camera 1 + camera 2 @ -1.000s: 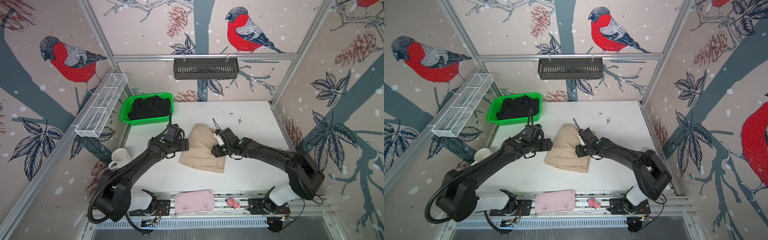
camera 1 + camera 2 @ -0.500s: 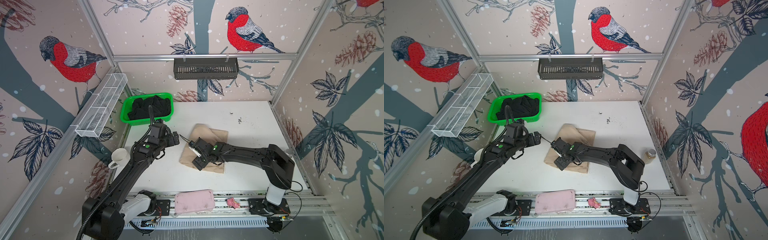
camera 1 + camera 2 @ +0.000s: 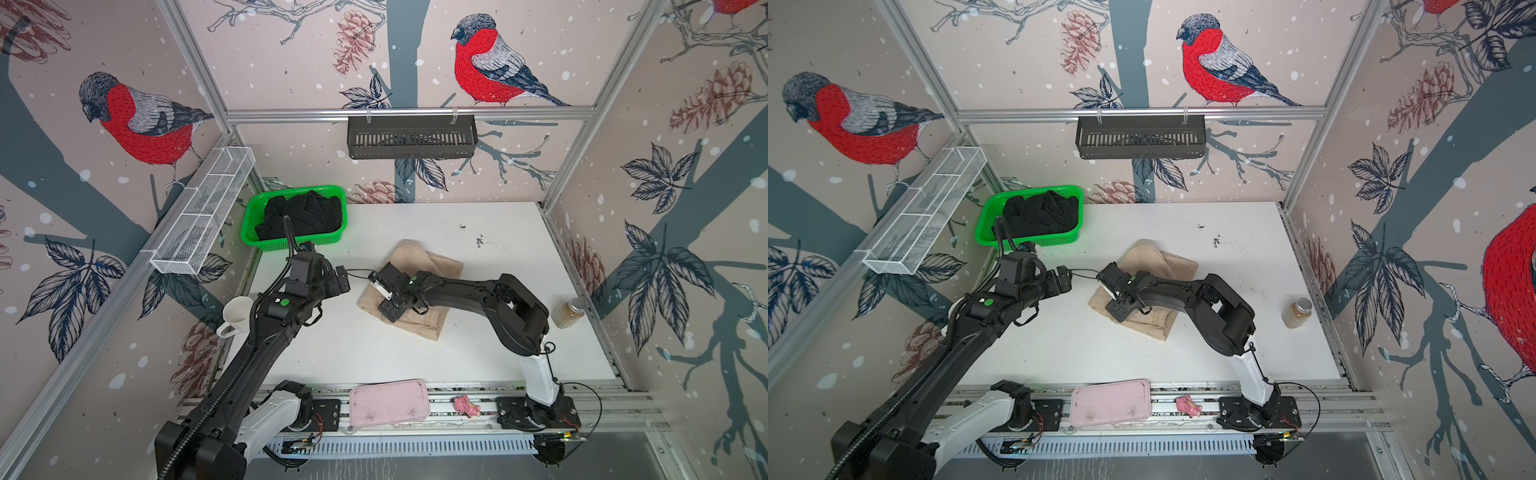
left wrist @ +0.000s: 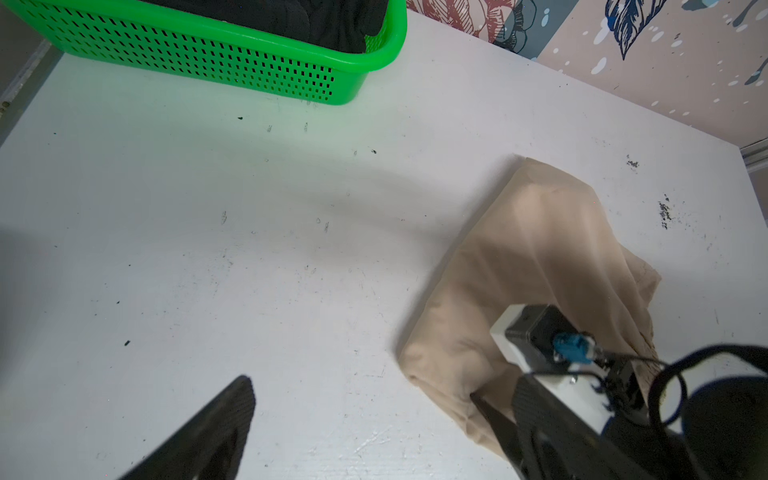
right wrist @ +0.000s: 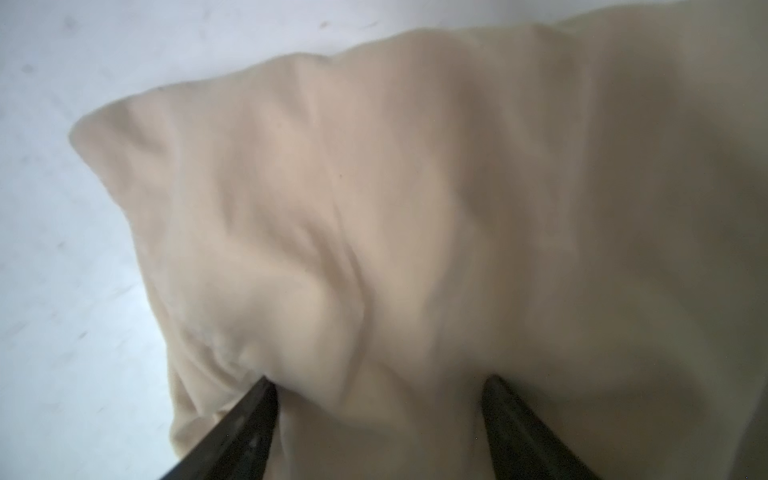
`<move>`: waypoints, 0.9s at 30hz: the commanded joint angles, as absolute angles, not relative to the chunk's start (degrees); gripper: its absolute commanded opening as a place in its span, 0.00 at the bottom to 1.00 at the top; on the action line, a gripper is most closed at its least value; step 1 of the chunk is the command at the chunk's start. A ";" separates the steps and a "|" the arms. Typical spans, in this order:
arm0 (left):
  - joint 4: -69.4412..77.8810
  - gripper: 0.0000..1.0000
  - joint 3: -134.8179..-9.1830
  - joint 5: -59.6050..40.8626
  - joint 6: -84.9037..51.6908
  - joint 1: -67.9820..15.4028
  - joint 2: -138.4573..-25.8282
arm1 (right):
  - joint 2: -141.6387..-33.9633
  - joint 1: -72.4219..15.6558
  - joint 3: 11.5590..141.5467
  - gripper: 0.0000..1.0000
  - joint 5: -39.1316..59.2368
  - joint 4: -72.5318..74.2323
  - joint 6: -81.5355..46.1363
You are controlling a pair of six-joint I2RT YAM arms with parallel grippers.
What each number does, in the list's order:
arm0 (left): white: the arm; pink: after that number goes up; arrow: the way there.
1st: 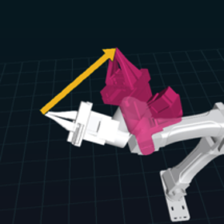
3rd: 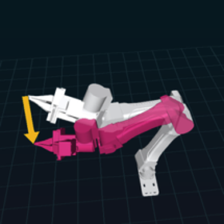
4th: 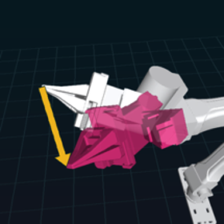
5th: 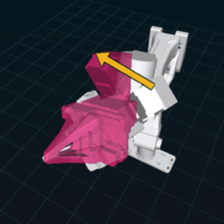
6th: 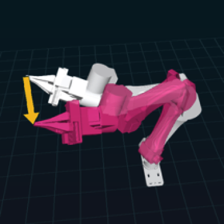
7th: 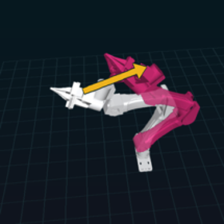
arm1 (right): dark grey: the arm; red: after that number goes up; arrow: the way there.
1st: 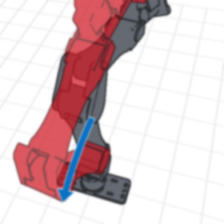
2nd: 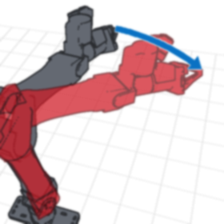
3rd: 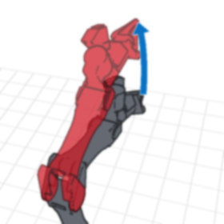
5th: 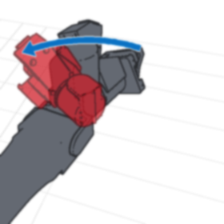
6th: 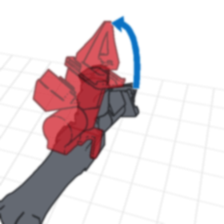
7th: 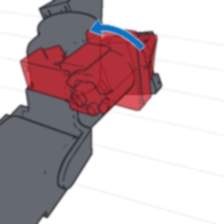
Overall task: Fold and stack the shorts
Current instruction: 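Grasp the folded shorts with the right gripper and carry them farther from the robot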
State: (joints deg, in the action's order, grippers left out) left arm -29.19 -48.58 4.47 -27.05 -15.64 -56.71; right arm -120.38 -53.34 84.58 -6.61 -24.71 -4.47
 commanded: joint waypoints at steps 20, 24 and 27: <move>-28.87 0.97 -46.04 3.79 -28.12 -14.52 -59.34 | -138.46 -19.68 110.92 0.80 -15.58 -25.94 3.88; -28.66 0.97 -46.05 3.55 -27.95 -14.34 -59.95 | -139.62 -16.16 112.70 0.81 -15.68 -26.03 6.39; -28.52 0.97 -46.00 3.52 -27.73 -14.16 -60.20 | -139.44 -13.67 112.34 0.82 -14.79 -25.95 8.89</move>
